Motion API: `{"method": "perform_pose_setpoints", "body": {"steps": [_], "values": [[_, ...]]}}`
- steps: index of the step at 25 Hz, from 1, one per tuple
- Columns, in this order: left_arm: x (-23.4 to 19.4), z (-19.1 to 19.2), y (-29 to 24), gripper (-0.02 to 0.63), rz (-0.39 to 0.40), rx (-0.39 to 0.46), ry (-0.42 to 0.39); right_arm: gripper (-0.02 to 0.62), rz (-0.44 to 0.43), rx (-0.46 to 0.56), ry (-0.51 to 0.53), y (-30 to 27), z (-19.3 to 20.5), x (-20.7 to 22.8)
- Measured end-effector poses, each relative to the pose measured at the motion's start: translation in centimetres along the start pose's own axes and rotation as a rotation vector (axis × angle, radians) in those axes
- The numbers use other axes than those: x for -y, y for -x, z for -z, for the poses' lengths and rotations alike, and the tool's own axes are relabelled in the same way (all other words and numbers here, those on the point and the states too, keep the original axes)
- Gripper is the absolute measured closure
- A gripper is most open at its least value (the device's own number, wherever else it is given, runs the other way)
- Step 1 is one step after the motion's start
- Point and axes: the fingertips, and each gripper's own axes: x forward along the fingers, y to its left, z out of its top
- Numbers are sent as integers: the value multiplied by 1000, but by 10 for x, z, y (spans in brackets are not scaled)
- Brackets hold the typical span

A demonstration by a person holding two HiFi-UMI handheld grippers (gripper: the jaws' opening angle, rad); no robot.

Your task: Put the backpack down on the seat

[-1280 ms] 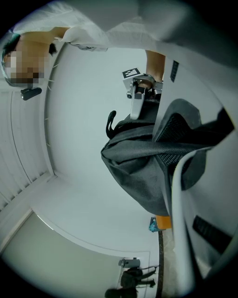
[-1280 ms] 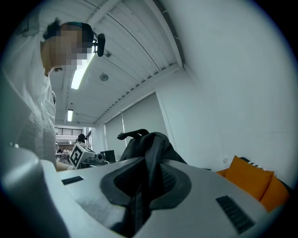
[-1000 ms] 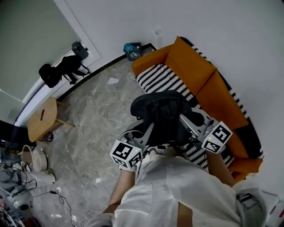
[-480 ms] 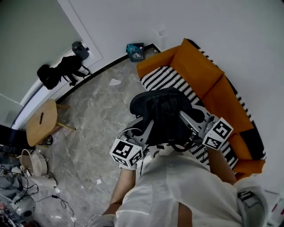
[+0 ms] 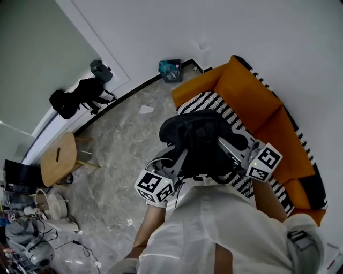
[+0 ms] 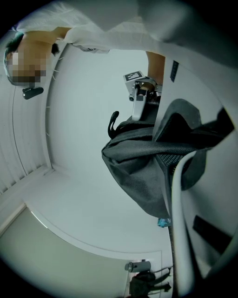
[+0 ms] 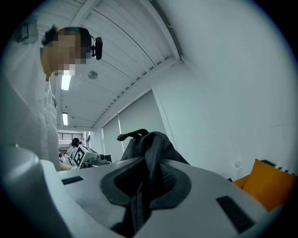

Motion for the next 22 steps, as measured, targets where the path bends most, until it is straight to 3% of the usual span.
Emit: {"method": "perform_pose_setpoints", "body": {"steps": [11, 22], "values": [[-63, -22, -105, 545, 23, -4, 1, 545, -10, -9, 13, -34, -17, 112], [-89, 17, -178, 545, 161, -116, 67, 545, 174, -106, -26, -27, 24, 182]]}}
